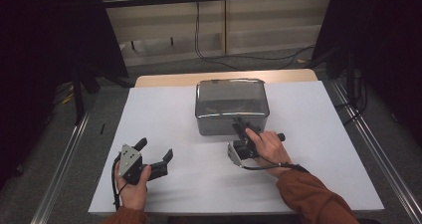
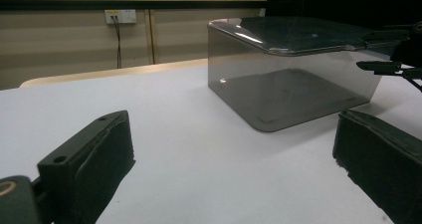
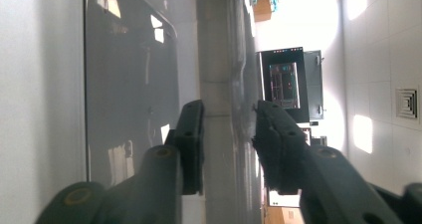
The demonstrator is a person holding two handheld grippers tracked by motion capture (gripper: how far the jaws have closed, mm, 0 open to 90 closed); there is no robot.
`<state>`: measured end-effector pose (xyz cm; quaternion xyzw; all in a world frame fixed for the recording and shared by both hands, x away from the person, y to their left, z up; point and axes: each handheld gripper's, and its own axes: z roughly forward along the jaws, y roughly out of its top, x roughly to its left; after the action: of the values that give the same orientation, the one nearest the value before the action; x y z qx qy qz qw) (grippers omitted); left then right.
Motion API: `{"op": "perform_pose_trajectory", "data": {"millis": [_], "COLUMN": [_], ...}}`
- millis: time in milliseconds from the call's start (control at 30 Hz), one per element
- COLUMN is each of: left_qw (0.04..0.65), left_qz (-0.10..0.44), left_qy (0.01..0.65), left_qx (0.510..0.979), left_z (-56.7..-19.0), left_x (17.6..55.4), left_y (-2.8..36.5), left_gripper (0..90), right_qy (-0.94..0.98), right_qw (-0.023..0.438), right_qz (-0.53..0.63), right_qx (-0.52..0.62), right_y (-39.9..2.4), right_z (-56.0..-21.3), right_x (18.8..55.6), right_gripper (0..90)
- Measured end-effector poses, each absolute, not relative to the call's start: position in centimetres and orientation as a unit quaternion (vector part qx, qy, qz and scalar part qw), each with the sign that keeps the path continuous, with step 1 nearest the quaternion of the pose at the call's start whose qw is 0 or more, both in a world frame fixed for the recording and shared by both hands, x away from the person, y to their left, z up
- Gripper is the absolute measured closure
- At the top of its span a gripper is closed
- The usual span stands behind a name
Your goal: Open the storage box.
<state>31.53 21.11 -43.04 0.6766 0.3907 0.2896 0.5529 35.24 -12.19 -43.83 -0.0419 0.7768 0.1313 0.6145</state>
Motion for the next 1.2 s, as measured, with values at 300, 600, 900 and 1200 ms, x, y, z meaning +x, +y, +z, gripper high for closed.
{"op": "perform_pose_trajectory", "data": {"millis": [300,600,900,1200], "left_qw": [0.54,0.549,0.552,0.555], "left_qz": [0.3,0.284,0.285,0.273], "left_qy": [0.388,0.39,0.394,0.369], "left_qx": [0.684,0.683,0.678,0.694], "left_z": [-43.13,-43.16,-42.97,-42.82], "left_x": [31.52,31.72,31.92,32.18], "left_y": [20.9,20.86,20.72,20.18], "left_gripper": [2.2,2.4,6.1,7.2], "right_qy": [0.774,0.772,0.773,0.774], "right_qw": [0.619,0.62,0.618,0.616], "right_qz": [0.129,0.136,0.136,0.145], "right_qx": [-0.042,-0.042,-0.041,-0.037], "right_y": [-12.29,-12.29,-12.3,-12.34], "right_z": [-43.66,-43.35,-43.29,-43.11], "right_x": [35.42,35.39,35.37,35.4], "right_gripper": [71.6,79.3,79.5,79.4]}}
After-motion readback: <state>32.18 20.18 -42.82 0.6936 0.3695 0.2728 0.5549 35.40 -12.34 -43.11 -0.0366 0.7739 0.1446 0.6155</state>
